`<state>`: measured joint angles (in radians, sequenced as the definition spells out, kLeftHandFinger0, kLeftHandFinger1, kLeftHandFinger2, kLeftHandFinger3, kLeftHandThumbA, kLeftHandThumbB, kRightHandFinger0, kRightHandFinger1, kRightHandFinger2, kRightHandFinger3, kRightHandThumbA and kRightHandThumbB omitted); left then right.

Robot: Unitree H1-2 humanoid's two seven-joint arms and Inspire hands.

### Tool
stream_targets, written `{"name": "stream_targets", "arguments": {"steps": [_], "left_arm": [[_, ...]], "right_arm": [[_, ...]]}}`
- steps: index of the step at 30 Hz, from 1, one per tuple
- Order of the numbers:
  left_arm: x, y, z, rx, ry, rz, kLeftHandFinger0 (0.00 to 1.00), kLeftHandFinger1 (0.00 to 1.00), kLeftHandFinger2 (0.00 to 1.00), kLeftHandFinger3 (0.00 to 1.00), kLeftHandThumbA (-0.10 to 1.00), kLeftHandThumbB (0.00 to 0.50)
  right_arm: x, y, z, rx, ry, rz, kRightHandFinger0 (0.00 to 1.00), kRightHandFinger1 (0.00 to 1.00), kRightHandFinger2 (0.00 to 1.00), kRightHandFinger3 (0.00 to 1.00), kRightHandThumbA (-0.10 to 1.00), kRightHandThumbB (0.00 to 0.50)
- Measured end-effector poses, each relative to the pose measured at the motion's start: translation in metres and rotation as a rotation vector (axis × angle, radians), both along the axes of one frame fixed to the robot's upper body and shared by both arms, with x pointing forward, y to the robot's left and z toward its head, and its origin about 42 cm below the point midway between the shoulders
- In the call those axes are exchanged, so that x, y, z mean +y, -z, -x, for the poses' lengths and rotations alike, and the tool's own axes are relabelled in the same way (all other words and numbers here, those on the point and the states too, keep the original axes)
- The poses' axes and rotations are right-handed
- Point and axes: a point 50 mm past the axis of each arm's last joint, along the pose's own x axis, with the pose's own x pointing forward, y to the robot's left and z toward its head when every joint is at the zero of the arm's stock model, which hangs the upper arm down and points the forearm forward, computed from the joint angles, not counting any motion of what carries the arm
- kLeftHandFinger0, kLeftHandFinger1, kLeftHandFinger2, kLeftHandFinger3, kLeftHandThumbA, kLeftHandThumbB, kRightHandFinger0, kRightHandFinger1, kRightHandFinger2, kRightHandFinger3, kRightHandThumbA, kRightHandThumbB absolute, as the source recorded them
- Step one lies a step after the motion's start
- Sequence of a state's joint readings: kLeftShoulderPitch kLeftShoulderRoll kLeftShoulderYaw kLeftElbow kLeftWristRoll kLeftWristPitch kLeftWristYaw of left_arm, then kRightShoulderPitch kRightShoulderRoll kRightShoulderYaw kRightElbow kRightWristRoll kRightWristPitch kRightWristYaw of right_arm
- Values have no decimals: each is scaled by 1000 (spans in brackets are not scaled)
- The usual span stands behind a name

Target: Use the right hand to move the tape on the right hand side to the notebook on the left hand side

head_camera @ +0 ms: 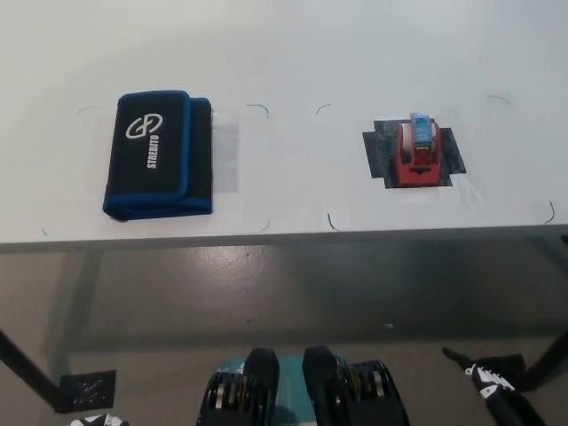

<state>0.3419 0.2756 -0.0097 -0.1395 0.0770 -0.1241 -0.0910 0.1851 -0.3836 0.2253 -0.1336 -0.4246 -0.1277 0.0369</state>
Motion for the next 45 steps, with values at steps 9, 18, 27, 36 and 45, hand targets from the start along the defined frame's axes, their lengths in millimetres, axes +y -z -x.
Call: {"name": "stream_targets", "arguments": {"steps": [9, 18, 27, 36, 45], "left_arm": [[-6, -1, -8, -20, 24, 3, 236, 154, 177, 341, 34, 98], [-9, 0, -8, -18, 33, 7, 228, 137, 147, 326, 11, 96], [-10, -2, -12, -28, 40, 4, 203, 125, 151, 336, 32, 99], [-11, -4, -17, -43, 47, 3, 188, 128, 168, 350, 31, 97], [-14, -4, -18, -45, 59, 0, 199, 145, 200, 369, -1, 89]], "right_arm": [[-29, -72, -69, -270, 101, 0, 1000, 1000, 1000, 1000, 797, 300], [-27, -177, -169, -521, 149, 17, 1000, 1000, 1000, 1000, 712, 340], [-44, -216, -233, -492, 226, 126, 1000, 1000, 1000, 1000, 770, 352], [-60, -179, -277, -300, 322, 195, 1000, 1000, 1000, 1000, 773, 342], [-61, -133, -293, -156, 346, 312, 1000, 1000, 1000, 1000, 785, 333]]}}
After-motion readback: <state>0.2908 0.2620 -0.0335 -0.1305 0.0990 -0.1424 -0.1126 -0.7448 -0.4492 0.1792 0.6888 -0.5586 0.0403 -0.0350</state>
